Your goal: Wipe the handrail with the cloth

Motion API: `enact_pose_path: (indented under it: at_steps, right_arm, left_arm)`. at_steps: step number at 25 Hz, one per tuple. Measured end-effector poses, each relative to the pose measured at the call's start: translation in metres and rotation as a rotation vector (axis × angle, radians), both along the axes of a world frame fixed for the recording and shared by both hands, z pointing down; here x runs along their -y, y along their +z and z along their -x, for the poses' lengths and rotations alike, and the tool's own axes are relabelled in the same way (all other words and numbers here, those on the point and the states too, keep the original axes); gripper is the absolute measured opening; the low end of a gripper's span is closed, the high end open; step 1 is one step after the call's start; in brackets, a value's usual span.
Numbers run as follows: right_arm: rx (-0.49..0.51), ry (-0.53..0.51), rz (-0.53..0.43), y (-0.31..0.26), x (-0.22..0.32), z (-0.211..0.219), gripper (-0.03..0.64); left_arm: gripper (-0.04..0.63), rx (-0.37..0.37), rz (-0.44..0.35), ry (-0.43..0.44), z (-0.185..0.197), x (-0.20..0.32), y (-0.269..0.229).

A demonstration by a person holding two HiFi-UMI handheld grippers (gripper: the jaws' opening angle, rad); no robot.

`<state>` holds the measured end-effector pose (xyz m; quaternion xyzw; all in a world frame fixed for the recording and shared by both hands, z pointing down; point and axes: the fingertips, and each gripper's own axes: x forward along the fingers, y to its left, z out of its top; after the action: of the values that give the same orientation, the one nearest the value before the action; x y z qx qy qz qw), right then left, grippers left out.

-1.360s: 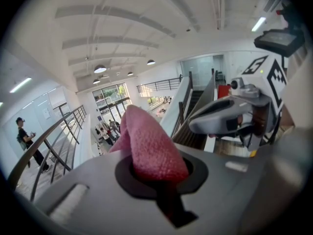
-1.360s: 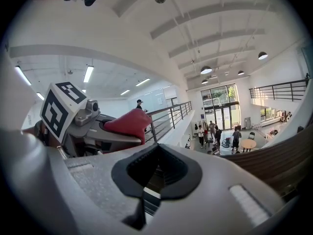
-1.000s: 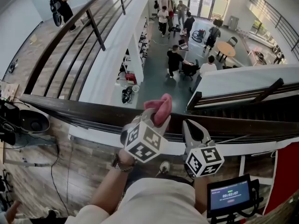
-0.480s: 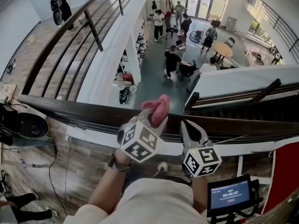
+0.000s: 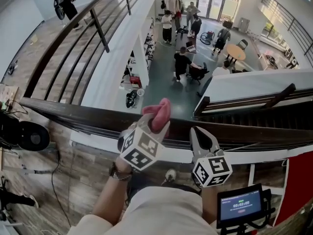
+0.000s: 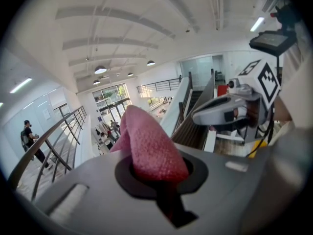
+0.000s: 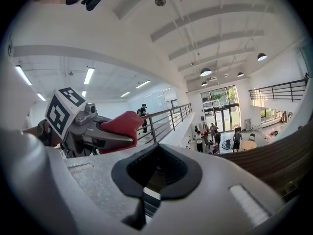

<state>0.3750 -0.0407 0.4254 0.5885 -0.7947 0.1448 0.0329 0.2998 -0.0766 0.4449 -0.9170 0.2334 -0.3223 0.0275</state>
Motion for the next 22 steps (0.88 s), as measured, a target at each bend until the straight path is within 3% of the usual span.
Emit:
enact_pose_path:
  at_steps: [22]
  right_arm:
    - [0.004, 0.008, 0.002, -0.001, -0.001, -0.003, 0.003]
  left_arm:
    - [0.032, -0.014, 0.007, -0.130, 0.059, 0.020, -0.002]
